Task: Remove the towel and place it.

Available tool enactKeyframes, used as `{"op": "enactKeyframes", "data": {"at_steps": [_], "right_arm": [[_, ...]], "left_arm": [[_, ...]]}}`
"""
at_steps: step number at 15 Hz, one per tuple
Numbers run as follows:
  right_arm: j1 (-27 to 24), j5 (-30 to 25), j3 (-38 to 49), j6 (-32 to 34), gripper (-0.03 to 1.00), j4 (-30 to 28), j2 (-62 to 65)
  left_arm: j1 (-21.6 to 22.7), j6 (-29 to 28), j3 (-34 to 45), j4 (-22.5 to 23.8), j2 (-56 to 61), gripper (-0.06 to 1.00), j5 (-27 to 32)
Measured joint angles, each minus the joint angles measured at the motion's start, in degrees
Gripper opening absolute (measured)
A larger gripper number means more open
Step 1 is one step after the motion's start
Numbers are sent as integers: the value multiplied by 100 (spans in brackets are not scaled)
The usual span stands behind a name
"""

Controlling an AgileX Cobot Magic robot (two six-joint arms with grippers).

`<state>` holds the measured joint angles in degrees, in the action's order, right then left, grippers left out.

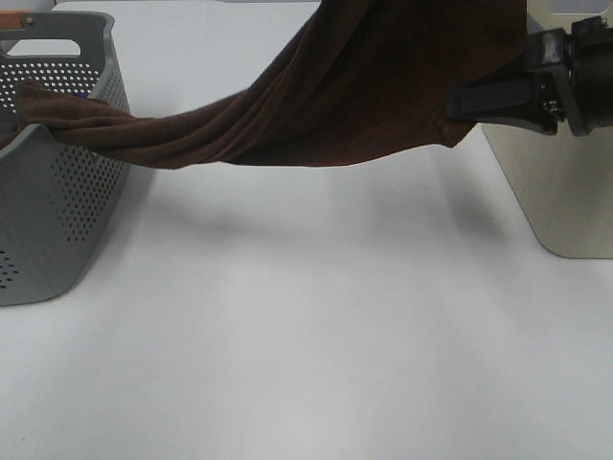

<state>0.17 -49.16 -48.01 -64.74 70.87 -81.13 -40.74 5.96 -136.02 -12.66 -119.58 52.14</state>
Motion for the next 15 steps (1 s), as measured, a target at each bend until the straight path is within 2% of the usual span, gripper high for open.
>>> {"op": "enactKeyframes", "data": {"at_steps": [3, 5, 6, 8, 9, 10, 11, 13, 15], "right_arm": [[0, -561, -1232, 3340, 0, -2710, 0], [0, -1089, -2040, 4956, 0, -4257, 0], [0, -1226, -2458, 5466, 0, -4824, 0], [0, -1266, -3329, 5999, 0, -5661, 0], [0, -1261, -3724, 6068, 0, -5816, 0], [0, -1215, -4211, 6096, 0, -5913, 0], [0, -1209, -4973, 6056, 0, -5924, 0], [0, -1226, -5283, 5936, 0, -5798, 0], [0, -1301, -5306, 5867, 0, -5615, -40]], "left_arm": [[23, -596, 0, 705, -418, 0, -264], [23, -710, 0, 871, -653, 0, -762], [23, -716, 0, 900, -716, 0, -1152], [23, -716, 6, 905, -728, 0, -2097], [23, -716, 6, 963, -659, 0, -2550], [23, -716, 6, 1089, -567, 0, -2905], [23, -716, 6, 1530, -286, 0, -3134], [23, -716, -6, 2097, -69, 0, -2974], [23, -716, -6, 2641, -34, 0, -2315]]}}
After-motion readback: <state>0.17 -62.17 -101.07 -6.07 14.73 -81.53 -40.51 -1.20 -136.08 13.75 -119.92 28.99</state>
